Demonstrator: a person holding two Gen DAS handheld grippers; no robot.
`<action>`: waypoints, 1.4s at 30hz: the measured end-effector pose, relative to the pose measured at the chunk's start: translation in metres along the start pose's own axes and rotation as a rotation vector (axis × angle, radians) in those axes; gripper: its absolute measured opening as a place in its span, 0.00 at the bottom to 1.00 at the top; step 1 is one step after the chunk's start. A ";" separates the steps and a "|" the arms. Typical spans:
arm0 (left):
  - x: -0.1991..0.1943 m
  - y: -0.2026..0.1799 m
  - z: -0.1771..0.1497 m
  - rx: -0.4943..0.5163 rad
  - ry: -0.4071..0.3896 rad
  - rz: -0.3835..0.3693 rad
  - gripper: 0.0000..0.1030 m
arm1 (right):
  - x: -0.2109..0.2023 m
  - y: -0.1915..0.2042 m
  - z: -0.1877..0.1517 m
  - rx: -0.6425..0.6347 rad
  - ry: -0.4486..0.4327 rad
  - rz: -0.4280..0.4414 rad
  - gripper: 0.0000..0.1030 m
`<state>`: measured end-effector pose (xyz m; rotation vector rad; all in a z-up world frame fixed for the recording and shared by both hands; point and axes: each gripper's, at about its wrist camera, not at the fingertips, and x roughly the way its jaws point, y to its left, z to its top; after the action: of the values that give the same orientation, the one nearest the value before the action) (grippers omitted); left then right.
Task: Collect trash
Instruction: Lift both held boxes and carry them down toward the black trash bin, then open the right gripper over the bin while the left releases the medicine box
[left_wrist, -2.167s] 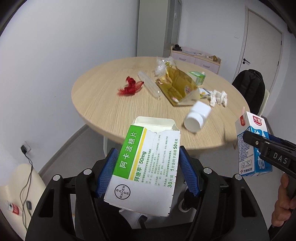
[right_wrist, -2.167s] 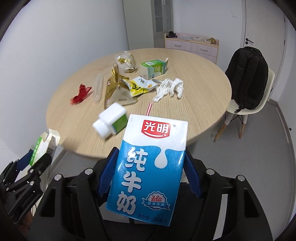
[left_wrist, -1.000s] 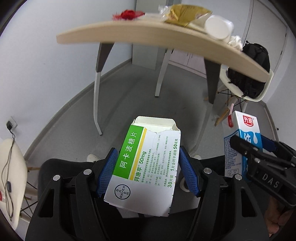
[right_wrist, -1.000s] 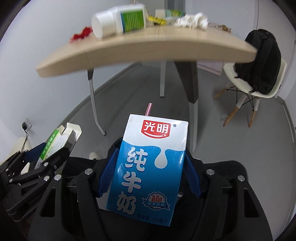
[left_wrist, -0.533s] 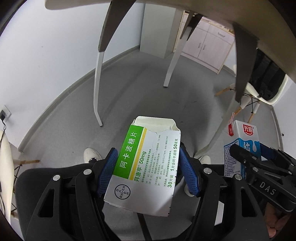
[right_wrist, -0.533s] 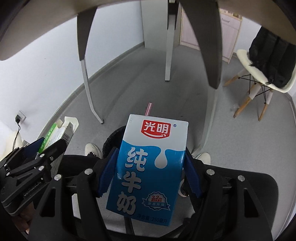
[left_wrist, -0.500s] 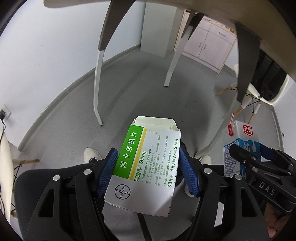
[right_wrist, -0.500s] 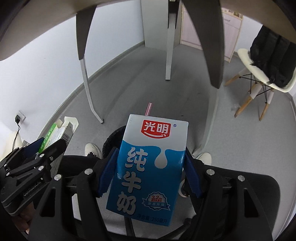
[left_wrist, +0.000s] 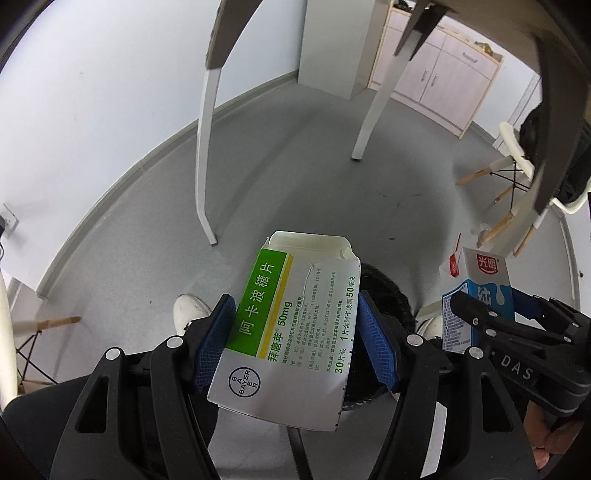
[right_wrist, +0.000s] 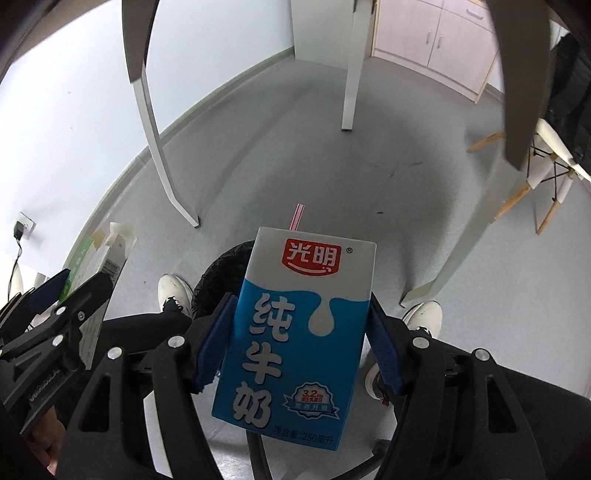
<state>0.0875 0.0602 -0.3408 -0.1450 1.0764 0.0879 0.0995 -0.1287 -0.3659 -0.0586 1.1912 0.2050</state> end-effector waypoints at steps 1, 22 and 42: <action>0.004 0.003 0.002 -0.003 0.004 0.004 0.64 | 0.006 0.002 0.002 0.000 0.009 0.003 0.64; 0.047 0.001 0.002 -0.004 0.075 0.018 0.64 | 0.031 -0.019 0.014 0.015 0.002 -0.072 0.93; 0.082 -0.088 0.001 0.095 0.141 -0.038 0.64 | 0.009 -0.115 -0.016 0.134 -0.008 -0.133 0.93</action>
<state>0.1396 -0.0263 -0.4065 -0.0864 1.2153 -0.0076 0.1099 -0.2423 -0.3872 -0.0195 1.1854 0.0083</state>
